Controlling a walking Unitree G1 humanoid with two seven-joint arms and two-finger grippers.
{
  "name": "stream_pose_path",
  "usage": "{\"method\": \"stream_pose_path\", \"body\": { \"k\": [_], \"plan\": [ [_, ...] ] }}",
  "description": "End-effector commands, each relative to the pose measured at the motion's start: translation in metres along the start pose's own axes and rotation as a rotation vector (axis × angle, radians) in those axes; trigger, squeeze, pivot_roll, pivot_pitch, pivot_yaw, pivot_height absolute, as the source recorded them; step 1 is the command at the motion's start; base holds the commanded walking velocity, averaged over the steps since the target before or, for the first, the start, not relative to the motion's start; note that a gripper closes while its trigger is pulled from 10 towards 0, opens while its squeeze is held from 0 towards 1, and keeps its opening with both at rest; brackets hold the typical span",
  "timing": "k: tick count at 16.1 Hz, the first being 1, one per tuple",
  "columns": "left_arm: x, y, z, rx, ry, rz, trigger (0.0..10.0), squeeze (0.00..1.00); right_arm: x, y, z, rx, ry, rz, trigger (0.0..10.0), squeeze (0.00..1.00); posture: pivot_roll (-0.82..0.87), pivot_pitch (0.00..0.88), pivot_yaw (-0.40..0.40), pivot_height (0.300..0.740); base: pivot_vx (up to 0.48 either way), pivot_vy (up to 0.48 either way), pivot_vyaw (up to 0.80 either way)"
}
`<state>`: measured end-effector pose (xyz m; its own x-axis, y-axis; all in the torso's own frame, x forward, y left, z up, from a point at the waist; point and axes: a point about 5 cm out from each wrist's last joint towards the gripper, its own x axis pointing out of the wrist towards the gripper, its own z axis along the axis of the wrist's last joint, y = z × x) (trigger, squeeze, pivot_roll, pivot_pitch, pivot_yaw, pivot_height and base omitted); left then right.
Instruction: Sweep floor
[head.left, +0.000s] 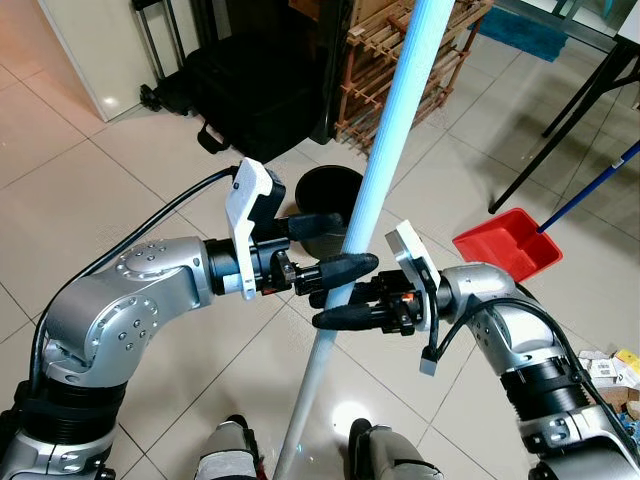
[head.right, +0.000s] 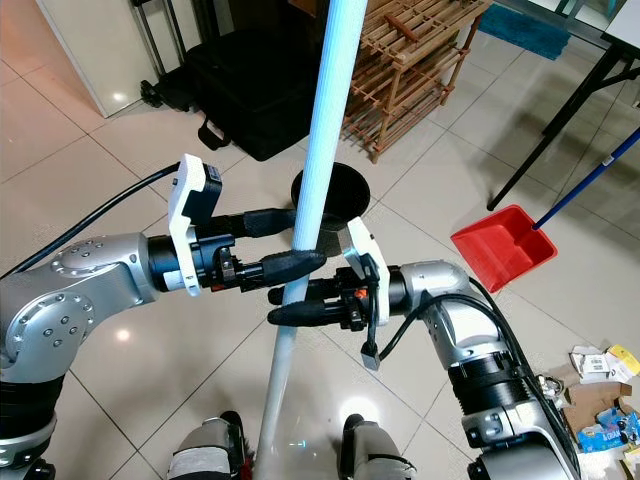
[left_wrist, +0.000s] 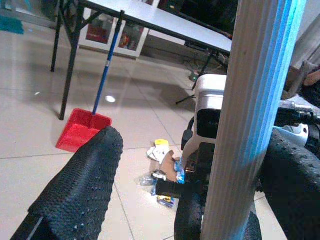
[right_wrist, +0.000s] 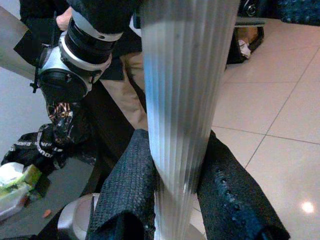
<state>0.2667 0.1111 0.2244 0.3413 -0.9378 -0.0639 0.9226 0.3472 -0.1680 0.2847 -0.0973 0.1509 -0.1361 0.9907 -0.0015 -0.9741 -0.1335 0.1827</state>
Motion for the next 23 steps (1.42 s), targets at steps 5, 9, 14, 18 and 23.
{"method": "stream_pose_path", "body": {
  "k": [5,9,14,18,23],
  "plan": [
    [0.006,-0.008,-0.008,-0.029,0.021,-0.062,10.0,0.00,0.008,0.007,0.002,-0.010,-0.021,0.052,10.0,0.00,0.06,0.243,-0.026,0.740,0.000,0.000,0.00],
    [0.013,-0.013,-0.019,-0.048,0.038,-0.067,10.0,0.00,0.010,0.007,0.003,-0.010,-0.019,0.049,10.0,0.00,0.06,0.246,-0.025,0.740,0.000,0.000,0.00],
    [0.013,-0.014,-0.021,-0.029,0.051,-0.057,10.0,0.00,0.010,0.006,0.002,-0.011,-0.016,0.044,10.0,0.00,0.06,0.244,-0.025,0.740,0.000,0.000,0.00],
    [0.012,-0.012,-0.018,-0.027,0.034,-0.040,0.0,0.00,0.010,0.005,0.000,-0.008,-0.009,0.039,10.0,0.00,0.06,0.243,-0.026,0.740,0.000,0.000,0.00],
    [0.011,-0.013,-0.018,-0.015,0.040,-0.046,0.0,0.00,0.008,0.002,-0.003,-0.003,0.004,0.018,10.0,0.00,0.06,0.243,-0.025,0.740,0.000,0.000,0.00]
  ]
}}
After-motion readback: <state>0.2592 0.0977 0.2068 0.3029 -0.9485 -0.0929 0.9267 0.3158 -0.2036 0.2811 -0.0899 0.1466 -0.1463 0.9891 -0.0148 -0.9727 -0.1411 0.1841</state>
